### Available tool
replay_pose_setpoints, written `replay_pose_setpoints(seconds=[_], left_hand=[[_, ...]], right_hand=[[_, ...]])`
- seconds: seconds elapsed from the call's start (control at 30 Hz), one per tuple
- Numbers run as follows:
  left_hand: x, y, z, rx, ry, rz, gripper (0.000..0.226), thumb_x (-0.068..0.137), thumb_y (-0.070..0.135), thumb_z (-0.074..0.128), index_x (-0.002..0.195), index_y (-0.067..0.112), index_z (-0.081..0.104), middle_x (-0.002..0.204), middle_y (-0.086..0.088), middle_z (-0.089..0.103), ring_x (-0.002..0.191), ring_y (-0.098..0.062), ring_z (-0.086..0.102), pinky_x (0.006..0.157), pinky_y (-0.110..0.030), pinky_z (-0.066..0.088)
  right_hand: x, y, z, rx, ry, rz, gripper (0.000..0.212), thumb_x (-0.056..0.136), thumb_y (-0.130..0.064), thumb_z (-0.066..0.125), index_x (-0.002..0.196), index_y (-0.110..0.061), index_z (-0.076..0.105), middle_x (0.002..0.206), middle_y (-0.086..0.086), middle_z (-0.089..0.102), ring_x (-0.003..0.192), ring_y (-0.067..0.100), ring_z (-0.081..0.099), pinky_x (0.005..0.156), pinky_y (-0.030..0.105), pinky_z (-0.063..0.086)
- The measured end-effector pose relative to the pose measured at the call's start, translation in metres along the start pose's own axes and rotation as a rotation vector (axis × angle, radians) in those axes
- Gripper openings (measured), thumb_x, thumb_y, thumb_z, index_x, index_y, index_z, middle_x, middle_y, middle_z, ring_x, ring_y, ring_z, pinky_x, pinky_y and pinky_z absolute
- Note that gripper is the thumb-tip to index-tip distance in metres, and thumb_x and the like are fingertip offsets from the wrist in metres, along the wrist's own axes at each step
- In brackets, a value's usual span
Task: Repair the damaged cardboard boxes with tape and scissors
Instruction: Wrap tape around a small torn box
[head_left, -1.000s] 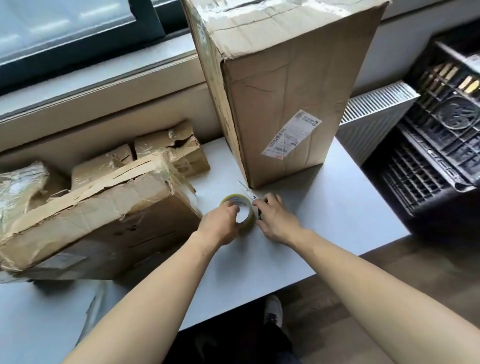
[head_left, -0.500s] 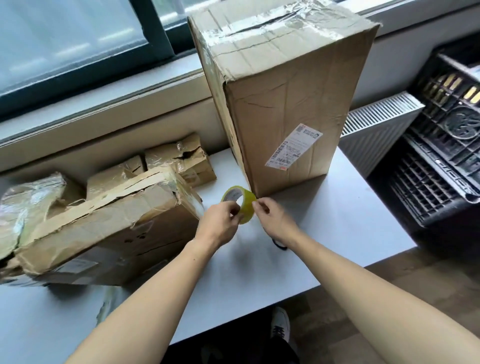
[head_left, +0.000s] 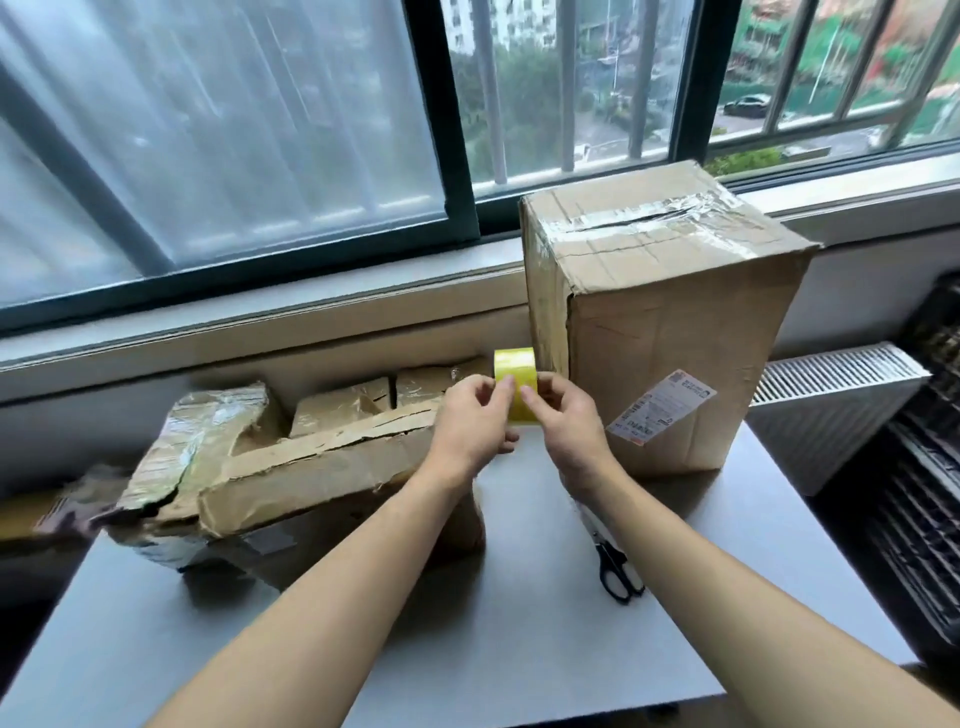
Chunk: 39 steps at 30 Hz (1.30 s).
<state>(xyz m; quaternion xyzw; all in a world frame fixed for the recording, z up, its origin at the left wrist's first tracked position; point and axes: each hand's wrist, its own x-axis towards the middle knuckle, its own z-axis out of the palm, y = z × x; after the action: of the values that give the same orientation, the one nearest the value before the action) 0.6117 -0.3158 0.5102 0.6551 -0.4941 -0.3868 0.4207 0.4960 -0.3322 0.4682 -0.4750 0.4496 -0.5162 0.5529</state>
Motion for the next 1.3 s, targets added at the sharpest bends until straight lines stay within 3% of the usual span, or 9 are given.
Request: replay_pose_setpoints(seconds=[0.2, 0.3, 0.37, 0.47, 0.57, 0.73, 0.97, 1.13, 1.3], left_hand=[[0.001, 0.033, -0.037, -0.096, 0.153, 0.05, 0.027, 0.094, 0.039, 0.062, 0.088, 0.014, 0.069, 0.078, 0.0, 0.069, 0.065, -0.014, 0.056, 0.057, -0.029, 0.044], [-0.004, 0.041, -0.065, -0.202, 0.194, -0.057, 0.036, 0.093, 0.042, 0.062, 0.067, 0.017, 0.06, 0.047, 0.011, 0.048, 0.049, -0.012, 0.039, 0.05, -0.027, 0.032], [-0.01, 0.043, -0.083, -0.291, 0.203, -0.116, 0.038, 0.095, 0.04, 0.061, 0.065, 0.02, 0.051, 0.04, 0.012, 0.035, 0.043, -0.01, 0.029, 0.045, -0.024, 0.025], [-0.02, 0.037, -0.11, -0.277, 0.15, -0.038, 0.032, 0.098, 0.037, 0.058, 0.073, 0.017, 0.055, 0.044, 0.011, 0.037, 0.041, -0.009, 0.028, 0.042, -0.023, 0.024], [-0.033, 0.027, -0.138, -0.274, 0.083, 0.07, 0.025, 0.1, 0.031, 0.057, 0.084, 0.011, 0.061, 0.048, 0.012, 0.045, 0.042, -0.008, 0.033, 0.043, -0.02, 0.028], [-0.048, 0.007, -0.189, -0.142, 0.05, 0.2, 0.011, 0.096, 0.019, 0.063, 0.105, 0.014, 0.067, 0.083, 0.004, 0.066, 0.051, -0.002, 0.051, 0.05, -0.02, 0.042], [-0.052, -0.003, -0.258, -0.229, 0.121, 0.137, 0.021, 0.097, 0.029, 0.061, 0.096, 0.008, 0.067, 0.051, 0.014, 0.053, 0.044, -0.005, 0.041, 0.044, -0.023, 0.036], [-0.05, -0.016, -0.291, -0.377, 0.099, 0.024, 0.026, 0.097, 0.037, 0.06, 0.083, 0.015, 0.062, 0.043, 0.015, 0.042, 0.04, -0.004, 0.035, 0.044, -0.023, 0.029], [-0.059, -0.027, -0.303, -0.351, -0.02, 0.197, 0.007, 0.095, 0.016, 0.064, 0.095, 0.01, 0.067, 0.059, 0.013, 0.059, 0.046, -0.001, 0.045, 0.047, -0.022, 0.035]], right_hand=[[-0.007, -0.03, 0.025, -0.07, -0.128, -0.214, 0.014, 0.097, -0.01, 0.062, 0.111, -0.007, 0.065, 0.1, 0.007, 0.07, 0.087, 0.008, 0.064, 0.079, 0.02, 0.051], [-0.013, -0.038, 0.047, -0.121, -0.195, -0.295, 0.008, 0.096, -0.006, 0.063, 0.104, -0.004, 0.062, 0.092, 0.011, 0.066, 0.08, 0.005, 0.06, 0.075, 0.019, 0.048], [-0.016, -0.04, 0.064, -0.123, -0.251, -0.31, 0.01, 0.095, -0.015, 0.062, 0.098, -0.006, 0.061, 0.085, 0.014, 0.064, 0.077, 0.011, 0.057, 0.073, 0.029, 0.049], [-0.02, -0.045, 0.091, -0.127, -0.287, -0.317, 0.011, 0.1, -0.017, 0.058, 0.09, -0.012, 0.058, 0.076, -0.002, 0.058, 0.07, 0.005, 0.052, 0.067, 0.026, 0.045], [-0.026, -0.055, 0.12, -0.057, -0.293, -0.289, 0.015, 0.104, -0.015, 0.052, 0.097, -0.018, 0.065, 0.083, -0.008, 0.066, 0.076, 0.004, 0.058, 0.071, 0.023, 0.049], [-0.032, -0.062, 0.172, 0.115, -0.277, -0.11, 0.033, 0.099, -0.041, 0.052, 0.103, -0.014, 0.07, 0.095, 0.008, 0.072, 0.088, 0.021, 0.064, 0.087, 0.047, 0.051], [-0.061, -0.055, 0.23, 0.031, -0.429, -0.245, 0.02, 0.105, -0.016, 0.049, 0.112, -0.003, 0.063, 0.099, 0.007, 0.067, 0.092, 0.018, 0.061, 0.088, 0.036, 0.051], [-0.082, -0.051, 0.259, -0.136, -0.415, -0.262, 0.018, 0.104, -0.004, 0.047, 0.096, -0.013, 0.06, 0.077, -0.017, 0.067, 0.076, -0.003, 0.059, 0.075, 0.015, 0.047], [-0.082, -0.061, 0.278, -0.022, -0.239, -0.174, 0.019, 0.097, -0.032, 0.056, 0.093, -0.016, 0.066, 0.084, 0.0, 0.066, 0.083, 0.019, 0.058, 0.078, 0.038, 0.046]])
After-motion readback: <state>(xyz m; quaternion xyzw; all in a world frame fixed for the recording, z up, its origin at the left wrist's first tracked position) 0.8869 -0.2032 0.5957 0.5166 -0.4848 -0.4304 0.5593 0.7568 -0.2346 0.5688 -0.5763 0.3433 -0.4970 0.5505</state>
